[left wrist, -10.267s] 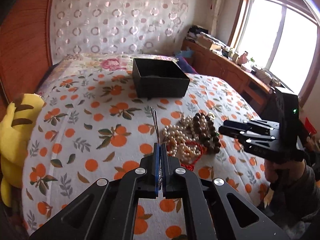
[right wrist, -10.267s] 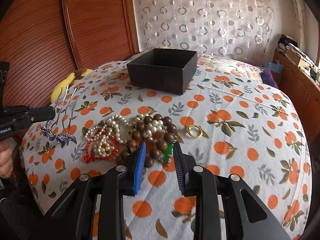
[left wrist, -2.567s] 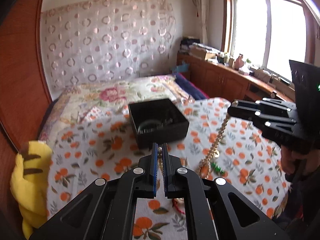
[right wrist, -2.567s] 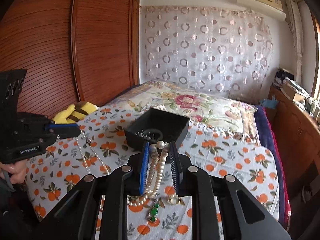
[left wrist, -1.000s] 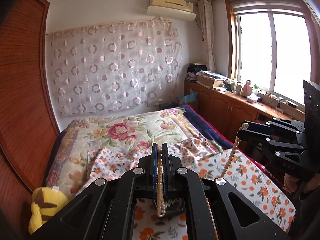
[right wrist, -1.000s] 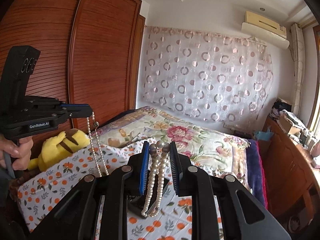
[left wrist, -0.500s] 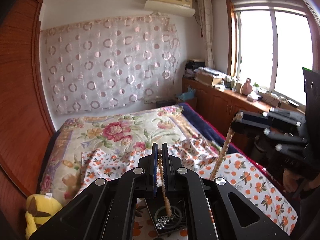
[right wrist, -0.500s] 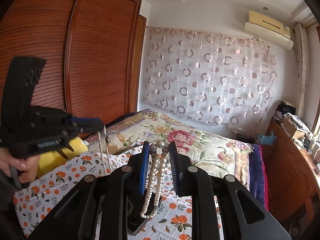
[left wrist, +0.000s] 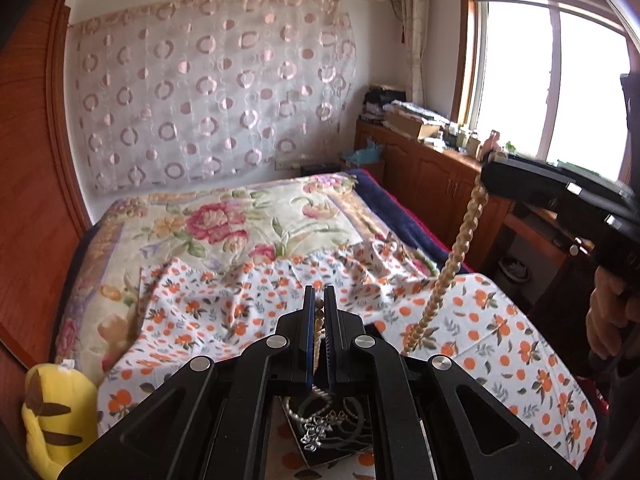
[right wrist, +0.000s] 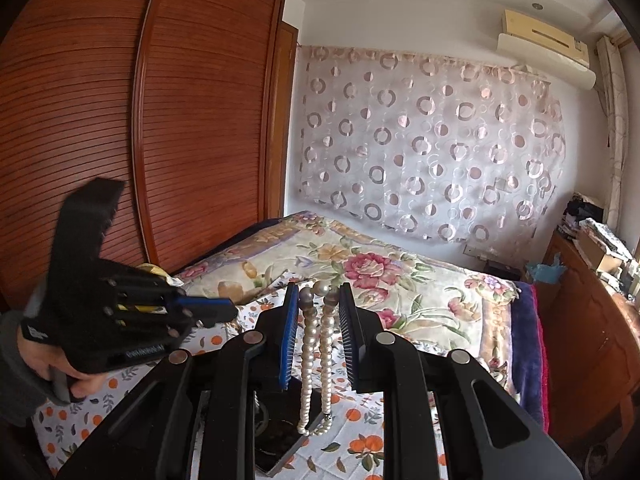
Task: Organize jewelry
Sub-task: 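Carry the pearl necklace into the box with the right tool while the left tool carries the bead necklace, then move both open tools back over the remaining jewelry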
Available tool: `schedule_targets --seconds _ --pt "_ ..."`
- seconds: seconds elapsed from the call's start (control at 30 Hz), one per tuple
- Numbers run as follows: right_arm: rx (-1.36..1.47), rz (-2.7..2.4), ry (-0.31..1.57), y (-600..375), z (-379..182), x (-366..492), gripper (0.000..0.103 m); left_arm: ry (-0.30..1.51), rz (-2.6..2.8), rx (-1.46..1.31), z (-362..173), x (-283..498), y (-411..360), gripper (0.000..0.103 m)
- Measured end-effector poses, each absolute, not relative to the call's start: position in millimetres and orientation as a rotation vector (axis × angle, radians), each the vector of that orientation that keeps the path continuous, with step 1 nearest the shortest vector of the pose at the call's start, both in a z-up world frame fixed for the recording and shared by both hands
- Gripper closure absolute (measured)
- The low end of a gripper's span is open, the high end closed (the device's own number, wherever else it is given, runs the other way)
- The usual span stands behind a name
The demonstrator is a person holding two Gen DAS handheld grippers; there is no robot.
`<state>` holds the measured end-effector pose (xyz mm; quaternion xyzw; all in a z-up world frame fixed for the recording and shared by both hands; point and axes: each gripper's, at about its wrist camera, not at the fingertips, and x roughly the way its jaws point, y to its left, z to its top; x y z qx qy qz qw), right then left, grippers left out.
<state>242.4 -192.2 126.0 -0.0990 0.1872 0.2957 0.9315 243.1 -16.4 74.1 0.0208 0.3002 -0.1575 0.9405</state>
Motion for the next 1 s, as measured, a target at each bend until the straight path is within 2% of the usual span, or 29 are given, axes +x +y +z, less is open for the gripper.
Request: schedule_targets --seconds 0.5,0.73,0.8,0.9,0.93,1.0 --pt "-0.209 0.653 0.425 -169 112 248 0.081 0.701 -0.28 0.013 19 215 12 0.099" --pt "-0.189 0.645 0.507 -163 80 250 0.079 0.723 -0.262 0.0 2 184 25 0.098" --pt "-0.184 0.633 0.521 -164 72 247 0.071 0.728 -0.26 0.001 -1 176 27 0.098" --pt "-0.191 0.618 0.533 -167 63 238 0.071 0.732 -0.259 0.005 -5 162 27 0.097" --pt "-0.189 0.612 0.537 -170 59 234 0.071 0.733 -0.258 0.009 -6 158 27 0.097" --pt "-0.182 0.604 0.546 -176 52 224 0.071 0.738 -0.264 0.011 -9 149 25 0.087"
